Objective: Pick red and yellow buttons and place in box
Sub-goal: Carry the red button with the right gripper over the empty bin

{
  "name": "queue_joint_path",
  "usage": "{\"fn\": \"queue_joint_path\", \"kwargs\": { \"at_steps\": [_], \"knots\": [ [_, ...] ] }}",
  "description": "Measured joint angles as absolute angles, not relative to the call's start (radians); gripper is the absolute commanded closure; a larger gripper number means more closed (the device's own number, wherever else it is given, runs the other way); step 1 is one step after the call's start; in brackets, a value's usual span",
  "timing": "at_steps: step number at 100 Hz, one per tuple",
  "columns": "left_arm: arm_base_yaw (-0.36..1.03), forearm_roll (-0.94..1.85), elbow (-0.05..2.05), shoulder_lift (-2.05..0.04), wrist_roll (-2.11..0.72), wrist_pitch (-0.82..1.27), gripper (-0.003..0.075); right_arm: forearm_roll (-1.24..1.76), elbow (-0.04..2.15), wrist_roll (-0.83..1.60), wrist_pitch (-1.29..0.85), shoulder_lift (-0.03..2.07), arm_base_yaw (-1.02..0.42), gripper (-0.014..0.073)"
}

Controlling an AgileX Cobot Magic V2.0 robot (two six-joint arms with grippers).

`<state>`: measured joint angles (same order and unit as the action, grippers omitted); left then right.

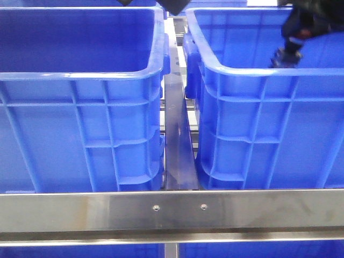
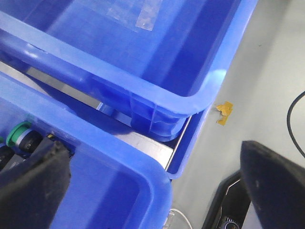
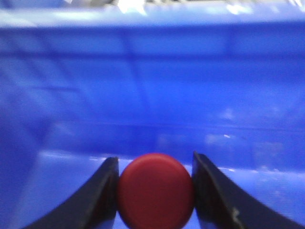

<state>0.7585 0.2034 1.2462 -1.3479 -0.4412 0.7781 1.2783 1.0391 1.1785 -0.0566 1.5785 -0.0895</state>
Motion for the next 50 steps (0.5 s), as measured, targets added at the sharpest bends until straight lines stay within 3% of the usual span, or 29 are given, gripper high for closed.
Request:
{"fn": "queue_joint_path", "kwargs": {
  "at_steps": [50],
  "knots": [
    [0.759, 0.201, 1.246, -1.348, -0.441, 0.778, 0.0052, 1.288, 1.23, 1.203, -0.037, 1.846, -0.088, 0.0372]
  ]
}}
